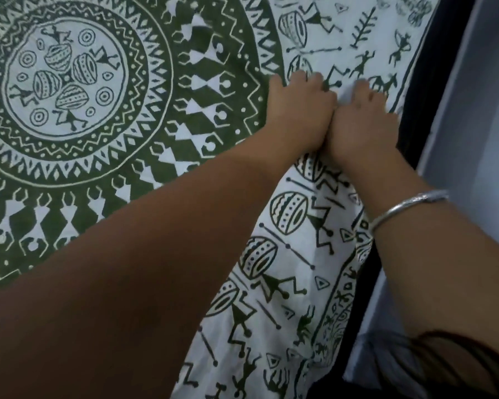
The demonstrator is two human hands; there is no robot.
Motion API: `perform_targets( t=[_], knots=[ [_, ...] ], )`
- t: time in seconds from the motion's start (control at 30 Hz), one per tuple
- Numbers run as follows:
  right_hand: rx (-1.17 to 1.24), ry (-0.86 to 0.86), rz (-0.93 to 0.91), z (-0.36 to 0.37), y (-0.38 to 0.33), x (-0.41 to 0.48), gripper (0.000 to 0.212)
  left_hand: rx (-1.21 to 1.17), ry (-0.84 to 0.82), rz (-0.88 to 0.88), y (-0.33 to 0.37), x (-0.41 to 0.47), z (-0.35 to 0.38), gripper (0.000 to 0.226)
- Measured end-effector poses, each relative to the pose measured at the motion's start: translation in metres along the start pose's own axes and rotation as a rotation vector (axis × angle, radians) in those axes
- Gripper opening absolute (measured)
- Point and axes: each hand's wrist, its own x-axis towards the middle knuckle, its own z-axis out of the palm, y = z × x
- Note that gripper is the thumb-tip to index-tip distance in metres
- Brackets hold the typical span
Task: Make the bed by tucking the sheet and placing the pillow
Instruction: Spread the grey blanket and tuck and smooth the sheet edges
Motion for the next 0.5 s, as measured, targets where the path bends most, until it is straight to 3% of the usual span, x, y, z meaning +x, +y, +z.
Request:
perform_targets(
  t=[0.1,0.2,0.3,0.5],
  knots=[
    [0.206,-0.122,-0.022,0.004,0.013,0.017,0.094,-0.045,-0.147,-0.074,-0.005,0.018,0.007,0.072],
    [0.159,-0.245,-0.017,0.006,0.017,0.032,0.120,-0.100,-0.194,-0.082,-0.010,0.025,0.022,0.096],
    [0.146,-0.282,-0.037,0.008,0.016,0.042,0.115,-0.110,-0.198,-0.077,-0.020,0.030,0.032,0.113],
    [0.134,-0.385,-0.030,0.016,0.013,0.059,0.114,-0.068,-0.300,-0.113,-0.022,0.037,0.037,0.113]
  ],
)
